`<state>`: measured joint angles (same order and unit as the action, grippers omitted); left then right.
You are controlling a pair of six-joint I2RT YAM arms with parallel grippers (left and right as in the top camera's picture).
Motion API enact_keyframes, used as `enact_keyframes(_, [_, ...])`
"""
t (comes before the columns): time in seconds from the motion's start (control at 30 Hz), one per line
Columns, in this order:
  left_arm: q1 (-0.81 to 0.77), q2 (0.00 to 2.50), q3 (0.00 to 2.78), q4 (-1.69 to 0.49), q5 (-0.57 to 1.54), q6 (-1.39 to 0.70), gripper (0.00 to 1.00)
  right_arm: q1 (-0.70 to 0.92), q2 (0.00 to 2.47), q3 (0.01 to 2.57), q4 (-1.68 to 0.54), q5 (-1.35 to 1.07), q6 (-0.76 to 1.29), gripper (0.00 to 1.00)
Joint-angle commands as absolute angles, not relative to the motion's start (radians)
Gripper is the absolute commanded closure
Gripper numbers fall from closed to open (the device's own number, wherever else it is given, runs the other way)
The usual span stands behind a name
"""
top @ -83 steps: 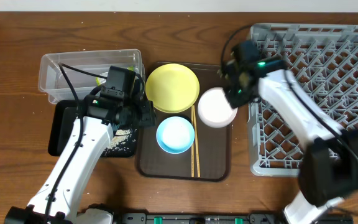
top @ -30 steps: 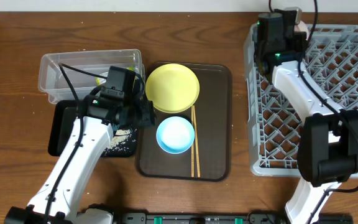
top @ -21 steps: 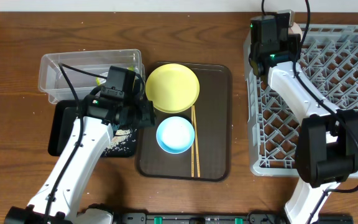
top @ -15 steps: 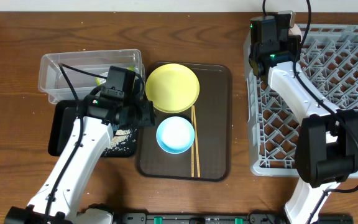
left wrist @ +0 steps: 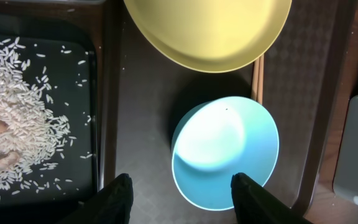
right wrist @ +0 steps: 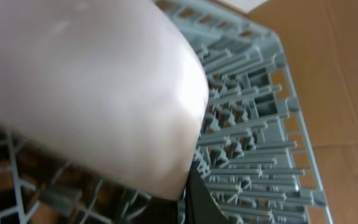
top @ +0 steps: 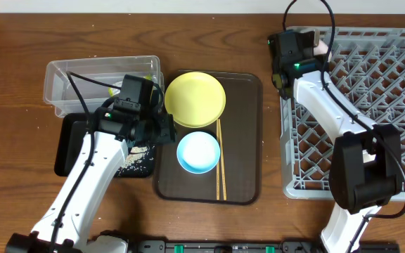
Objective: Sort waste into correct bins and load items into the dishwasher rack
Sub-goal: 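Lift the pink bowl with the right gripper and lower it into the rack, then reach the right gripper to the blue bowl and grasp its rim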
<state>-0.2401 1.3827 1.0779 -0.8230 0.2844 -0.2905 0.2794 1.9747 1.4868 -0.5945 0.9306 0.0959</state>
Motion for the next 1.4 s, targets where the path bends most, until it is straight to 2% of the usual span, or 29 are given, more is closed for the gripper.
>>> enact_keyframes(0.0, [-0.238,1.375,1.084,-0.826,0.276,-0.282,0.46,0.294,1.977,1.489,-0.661,0.922,0.191,0.92])
enact_keyframes(0.03, [-0.238,1.375,1.084,-0.826,0.275,-0.281,0.46,0.297,1.974,1.489,-0.704,0.907,0.211,0.82])
enact_keyframes(0.17, [-0.238,1.375,1.084,-0.826,0.275,-0.281,0.46,0.305,1.953,1.489,-0.757,0.854,0.214,0.62])
enact_keyframes(0.43, [-0.238,1.375,1.084,-0.826,0.275,-0.281,0.46,0.306,1.770,1.490,-0.774,0.708,0.216,0.39])
enact_keyframes(0.57, [-0.238,1.375,1.084,-0.826,0.273,-0.281,0.46,0.308,1.678,1.490,-0.782,0.452,0.199,0.32])
enact_keyframes(0.7, [-0.237,1.375,1.084,-0.838,0.170,-0.306,0.46,0.308,1.646,1.489,-0.802,0.066,0.147,0.30])
enact_keyframes(0.77, [-0.237,1.375,1.084,-0.864,0.051,-0.379,0.46,0.314,1.655,1.488,-0.814,-0.124,0.117,0.29])
enact_keyframes(0.87, [-0.229,1.375,1.084,-0.915,-0.090,-0.505,0.45,0.342,1.683,1.488,-0.848,-0.284,0.080,0.29])
enact_keyframes(1.13, [-0.112,1.375,1.084,-0.950,-0.132,-0.586,0.35,0.487,1.814,1.482,-0.929,-0.305,0.081,0.28])
enact_keyframes(1.37, [-0.041,1.375,1.084,-0.969,-0.132,-0.585,0.32,0.604,1.935,1.482,-0.941,-0.288,0.105,0.39])
